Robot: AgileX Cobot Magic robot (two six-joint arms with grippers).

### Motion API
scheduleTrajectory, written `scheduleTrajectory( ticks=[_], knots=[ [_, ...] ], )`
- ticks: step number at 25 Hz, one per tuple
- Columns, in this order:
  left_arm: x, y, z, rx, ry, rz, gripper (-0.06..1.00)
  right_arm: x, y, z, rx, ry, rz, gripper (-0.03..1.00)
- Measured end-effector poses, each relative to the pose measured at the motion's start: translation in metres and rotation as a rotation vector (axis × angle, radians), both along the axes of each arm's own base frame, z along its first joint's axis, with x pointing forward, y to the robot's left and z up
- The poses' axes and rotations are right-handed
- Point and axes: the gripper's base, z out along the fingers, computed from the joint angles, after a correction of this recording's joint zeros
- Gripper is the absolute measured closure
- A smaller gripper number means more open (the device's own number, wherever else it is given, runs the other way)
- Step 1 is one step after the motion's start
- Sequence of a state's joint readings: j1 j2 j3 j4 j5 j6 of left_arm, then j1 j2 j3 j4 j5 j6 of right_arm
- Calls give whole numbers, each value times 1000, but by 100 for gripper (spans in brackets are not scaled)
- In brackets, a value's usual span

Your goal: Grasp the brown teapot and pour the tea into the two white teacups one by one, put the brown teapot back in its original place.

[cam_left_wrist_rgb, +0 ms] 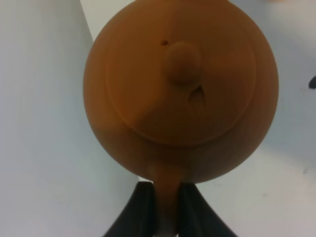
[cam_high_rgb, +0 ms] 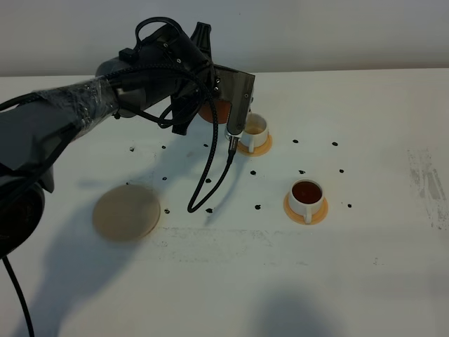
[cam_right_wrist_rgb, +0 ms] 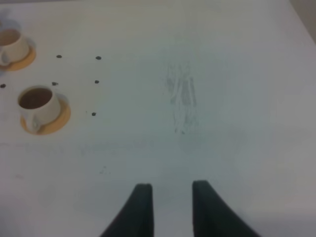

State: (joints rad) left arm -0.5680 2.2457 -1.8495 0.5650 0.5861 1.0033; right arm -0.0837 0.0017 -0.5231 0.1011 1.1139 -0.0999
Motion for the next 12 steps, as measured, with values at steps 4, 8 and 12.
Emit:
scheduleTrajectory(
  ticks=[4,8,12],
  knots=[
    [0,-2,-4,12,5,-10,85,0,0,0,0,0,0,75],
    [1,-2,-11,40,16,-34,85,0,0,0,0,0,0,75],
    [1,-2,-12,68,15,-65,85,0,0,0,0,0,0,75]
  ],
)
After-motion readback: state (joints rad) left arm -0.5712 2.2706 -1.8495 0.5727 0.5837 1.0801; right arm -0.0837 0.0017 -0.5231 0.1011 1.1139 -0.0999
